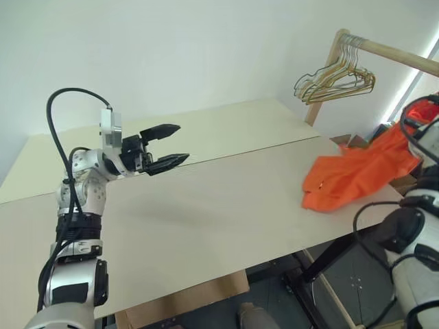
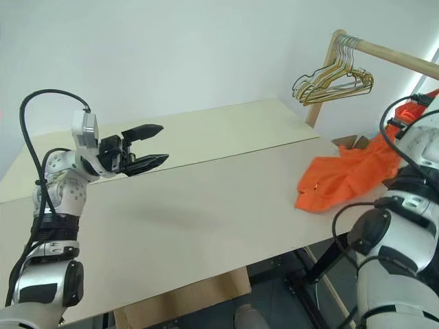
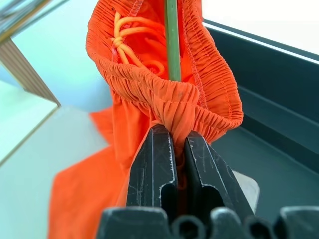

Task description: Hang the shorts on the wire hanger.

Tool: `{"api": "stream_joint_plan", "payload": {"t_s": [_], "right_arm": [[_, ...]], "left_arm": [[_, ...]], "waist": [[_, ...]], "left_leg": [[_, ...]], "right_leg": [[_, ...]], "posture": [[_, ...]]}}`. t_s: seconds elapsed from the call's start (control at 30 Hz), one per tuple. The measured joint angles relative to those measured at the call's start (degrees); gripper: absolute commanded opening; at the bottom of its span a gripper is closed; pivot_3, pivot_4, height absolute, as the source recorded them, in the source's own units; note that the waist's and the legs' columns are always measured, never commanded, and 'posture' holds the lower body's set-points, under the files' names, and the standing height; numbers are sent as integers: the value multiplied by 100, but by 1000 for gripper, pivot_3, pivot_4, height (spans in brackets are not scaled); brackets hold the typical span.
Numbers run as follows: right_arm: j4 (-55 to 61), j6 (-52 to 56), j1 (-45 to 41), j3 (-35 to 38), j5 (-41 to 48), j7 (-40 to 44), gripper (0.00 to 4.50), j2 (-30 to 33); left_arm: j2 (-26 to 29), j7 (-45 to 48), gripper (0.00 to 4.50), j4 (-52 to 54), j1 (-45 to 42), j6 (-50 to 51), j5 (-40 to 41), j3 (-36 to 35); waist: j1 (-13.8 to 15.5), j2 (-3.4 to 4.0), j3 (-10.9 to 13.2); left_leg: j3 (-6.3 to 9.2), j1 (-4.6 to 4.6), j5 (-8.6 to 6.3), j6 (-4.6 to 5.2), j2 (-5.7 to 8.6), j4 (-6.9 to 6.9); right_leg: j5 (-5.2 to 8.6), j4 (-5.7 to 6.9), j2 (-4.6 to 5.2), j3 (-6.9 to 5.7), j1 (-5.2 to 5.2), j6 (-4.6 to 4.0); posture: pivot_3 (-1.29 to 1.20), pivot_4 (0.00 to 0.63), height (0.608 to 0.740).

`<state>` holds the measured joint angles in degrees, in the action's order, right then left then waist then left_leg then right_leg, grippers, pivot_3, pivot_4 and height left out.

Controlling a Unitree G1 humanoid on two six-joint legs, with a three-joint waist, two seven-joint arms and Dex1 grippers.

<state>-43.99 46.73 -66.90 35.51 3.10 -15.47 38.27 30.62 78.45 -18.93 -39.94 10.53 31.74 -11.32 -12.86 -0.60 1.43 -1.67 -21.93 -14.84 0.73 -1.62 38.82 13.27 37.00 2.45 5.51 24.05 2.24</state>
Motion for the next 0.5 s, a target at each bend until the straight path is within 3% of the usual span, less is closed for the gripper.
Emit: {"api": "stream_joint_plan", "payload": {"t_s": [0.23,0.5], "right_arm": [[-1714,-632,-671,209,488,-159,0,552],[-2466,-752,-818,69,720,-393,0,729]], "left_arm": [[13,-156,4415,607,360,139,233,-105],[-47,-413,4415,911,498,251,701,-333]], "waist": [[48,2,3],[75,3,3]], "left_leg": [[-4,-3,-1,2,0,-15],[-17,7,-1,2,0,-15]], "right_leg": [[0,-22,1,0,-2,1],[1,-22,-2,3,-10,2]], "posture": [[-91,0,740],[-80,0,740]]}}
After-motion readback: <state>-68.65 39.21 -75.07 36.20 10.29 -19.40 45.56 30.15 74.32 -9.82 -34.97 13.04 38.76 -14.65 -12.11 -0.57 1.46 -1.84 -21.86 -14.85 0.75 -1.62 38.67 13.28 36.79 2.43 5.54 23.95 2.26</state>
